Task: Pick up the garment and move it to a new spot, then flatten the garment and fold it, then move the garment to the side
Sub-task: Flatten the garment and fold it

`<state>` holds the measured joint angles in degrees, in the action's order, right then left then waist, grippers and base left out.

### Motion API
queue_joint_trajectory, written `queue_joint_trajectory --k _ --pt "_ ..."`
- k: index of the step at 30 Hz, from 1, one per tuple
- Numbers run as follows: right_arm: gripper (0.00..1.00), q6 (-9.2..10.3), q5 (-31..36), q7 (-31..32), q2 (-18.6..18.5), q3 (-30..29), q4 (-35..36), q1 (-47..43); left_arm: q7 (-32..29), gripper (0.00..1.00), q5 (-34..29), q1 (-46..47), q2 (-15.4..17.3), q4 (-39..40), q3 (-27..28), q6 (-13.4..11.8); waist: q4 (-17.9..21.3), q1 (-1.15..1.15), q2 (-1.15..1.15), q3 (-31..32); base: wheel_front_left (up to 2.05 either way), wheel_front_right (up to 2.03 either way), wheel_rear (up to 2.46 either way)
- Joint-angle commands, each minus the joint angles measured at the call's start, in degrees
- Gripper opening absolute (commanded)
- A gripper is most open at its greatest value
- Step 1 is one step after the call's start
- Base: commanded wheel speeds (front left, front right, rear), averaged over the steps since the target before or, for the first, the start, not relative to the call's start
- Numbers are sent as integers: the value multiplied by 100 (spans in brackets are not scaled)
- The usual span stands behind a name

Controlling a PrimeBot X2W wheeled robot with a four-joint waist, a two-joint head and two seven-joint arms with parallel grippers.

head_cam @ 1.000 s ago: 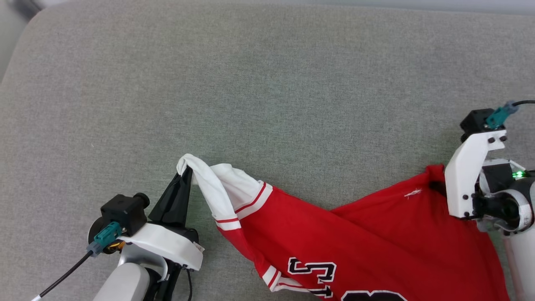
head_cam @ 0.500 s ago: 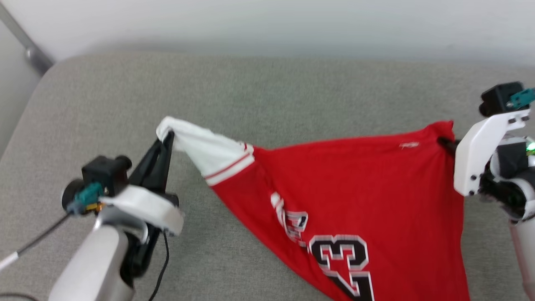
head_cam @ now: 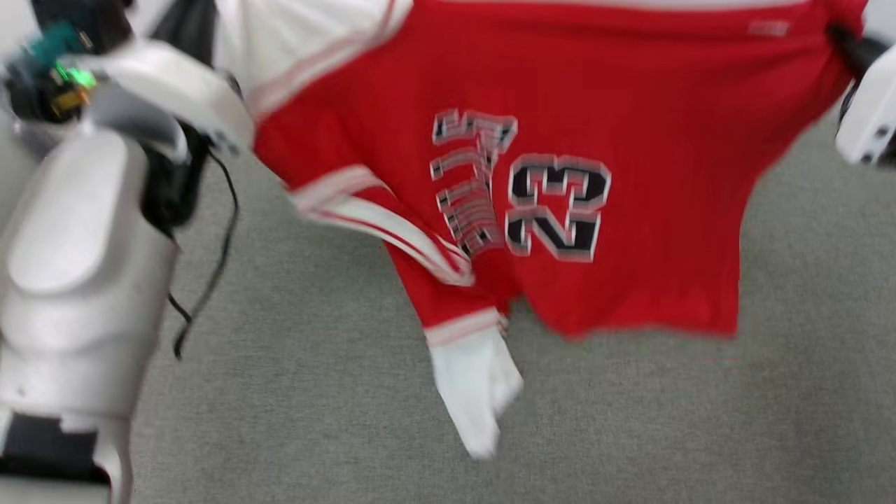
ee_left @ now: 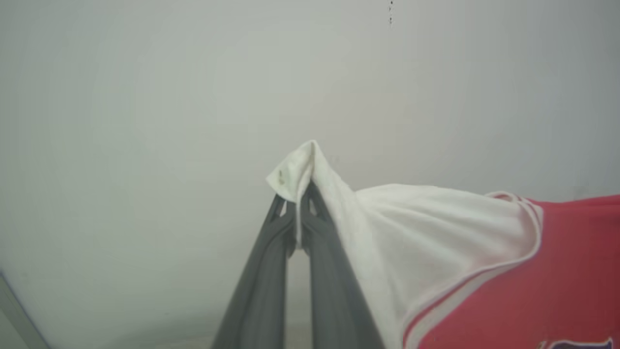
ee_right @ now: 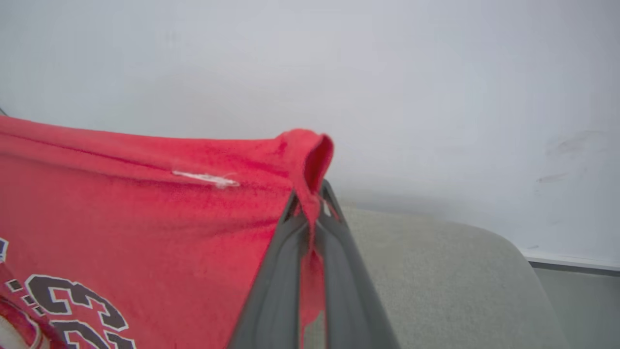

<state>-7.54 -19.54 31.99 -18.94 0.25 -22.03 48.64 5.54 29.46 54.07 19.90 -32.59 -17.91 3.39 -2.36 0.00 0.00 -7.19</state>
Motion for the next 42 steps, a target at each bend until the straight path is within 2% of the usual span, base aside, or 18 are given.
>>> queue_joint_trajectory --k 1,5,13,18,21,28,32,37,42 --pt "0 10 85 -116 -32 -46 -45 256 59 0 -16 299 83 -146 79 -2 95 0 0 -203 0 0 0" --pt "0 11 378 -506 52 -99 -149 1044 162 0 -113 1237 265 -530 167 12 232 0 0 -677 0 0 0" --pt "0 12 943 -1034 340 -263 -195 2717 209 0 -268 3098 791 -702 360 86 491 0 0 -1960 0 0 0" --pt "0 12 1045 -1289 499 -263 -365 3630 181 0 -318 3896 1003 -593 399 143 549 0 0 -2745 0 0 0" --pt "0 11 1035 -1463 551 -184 -480 4007 168 0 -274 4133 1024 -574 428 149 535 0 0 -3119 0 0 0" --pt "0 10 916 -1850 654 190 -989 4622 273 0 -129 4175 1009 -605 518 128 453 0 0 -3704 0 0 0" --pt "0 10 736 -1966 631 479 -1314 4670 397 0 -13 3909 930 -692 522 164 390 0 0 -3807 0 0 0" --pt "0 10 453 -2216 450 938 -1584 4281 613 0 146 3408 792 -851 491 248 288 0 0 -3650 0 0 0" --pt "0 10 10 -2448 160 1442 -1539 3354 810 0 359 2528 655 -912 412 347 153 0 0 -3133 0 0 0"
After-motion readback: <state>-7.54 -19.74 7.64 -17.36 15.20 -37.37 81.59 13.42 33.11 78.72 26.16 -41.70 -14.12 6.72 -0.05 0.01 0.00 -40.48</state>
